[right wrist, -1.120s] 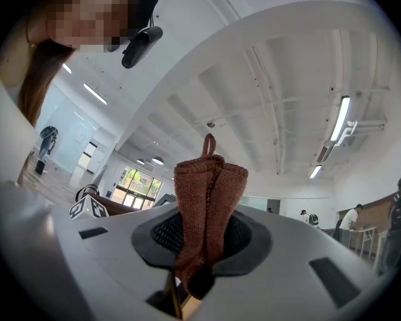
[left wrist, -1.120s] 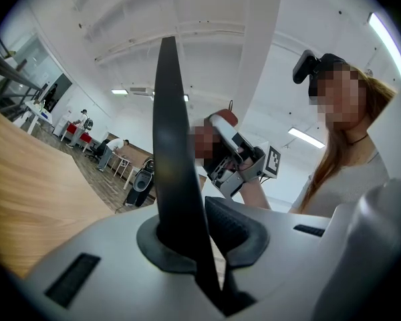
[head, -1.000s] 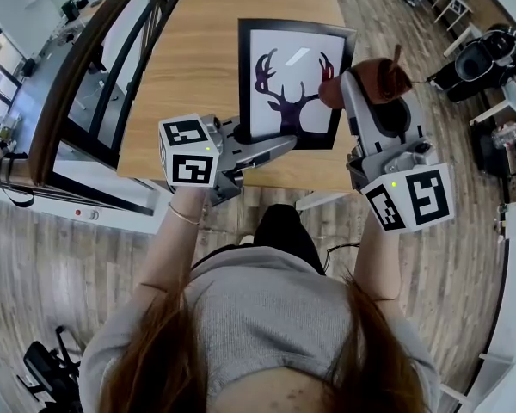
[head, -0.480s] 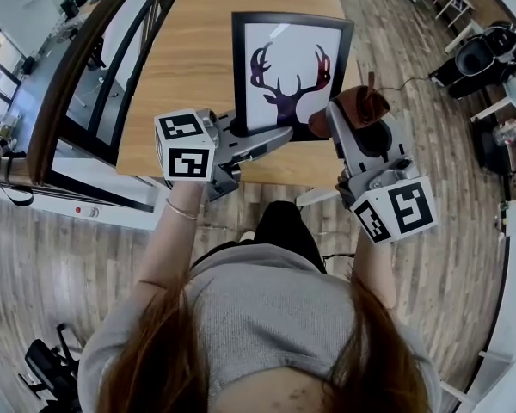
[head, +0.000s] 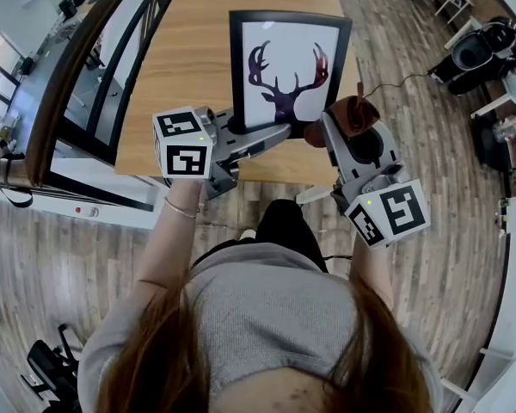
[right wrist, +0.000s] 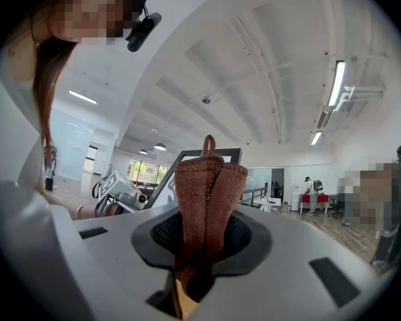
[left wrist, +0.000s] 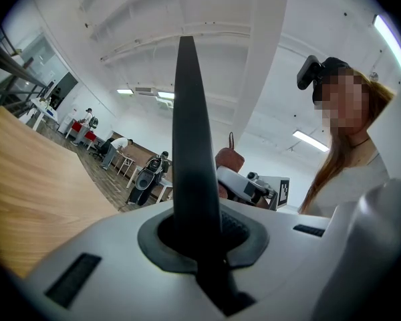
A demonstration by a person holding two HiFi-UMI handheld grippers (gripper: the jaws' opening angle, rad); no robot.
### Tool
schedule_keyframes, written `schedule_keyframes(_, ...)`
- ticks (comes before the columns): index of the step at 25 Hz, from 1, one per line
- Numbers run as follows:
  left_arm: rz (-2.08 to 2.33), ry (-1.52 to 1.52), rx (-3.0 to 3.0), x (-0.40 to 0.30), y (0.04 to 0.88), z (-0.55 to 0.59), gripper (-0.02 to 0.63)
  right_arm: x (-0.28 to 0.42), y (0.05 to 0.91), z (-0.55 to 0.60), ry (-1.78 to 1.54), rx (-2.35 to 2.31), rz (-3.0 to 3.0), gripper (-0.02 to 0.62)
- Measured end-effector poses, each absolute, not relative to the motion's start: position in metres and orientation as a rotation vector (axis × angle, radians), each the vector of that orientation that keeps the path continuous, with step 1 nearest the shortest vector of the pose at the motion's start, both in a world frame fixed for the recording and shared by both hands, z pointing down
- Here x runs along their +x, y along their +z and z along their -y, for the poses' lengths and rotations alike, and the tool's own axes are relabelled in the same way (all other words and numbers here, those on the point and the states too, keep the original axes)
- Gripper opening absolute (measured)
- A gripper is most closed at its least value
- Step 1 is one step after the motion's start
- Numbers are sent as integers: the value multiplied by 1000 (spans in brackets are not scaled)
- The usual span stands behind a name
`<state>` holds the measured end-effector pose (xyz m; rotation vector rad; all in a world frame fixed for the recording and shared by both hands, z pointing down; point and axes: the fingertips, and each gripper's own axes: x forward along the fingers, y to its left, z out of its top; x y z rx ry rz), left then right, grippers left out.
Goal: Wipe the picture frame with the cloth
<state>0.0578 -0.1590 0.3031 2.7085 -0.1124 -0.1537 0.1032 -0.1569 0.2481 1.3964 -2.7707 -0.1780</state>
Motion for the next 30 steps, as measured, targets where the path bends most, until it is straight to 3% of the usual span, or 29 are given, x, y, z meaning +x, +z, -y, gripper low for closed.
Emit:
schedule_keyframes(23,147,-110,2674,57,305,161,44,99,291,146,7,1298,2735,97)
schedule_keyframes(30,113,-159,2487,45,355,151,44,95,295,131,41,1307,2811,97)
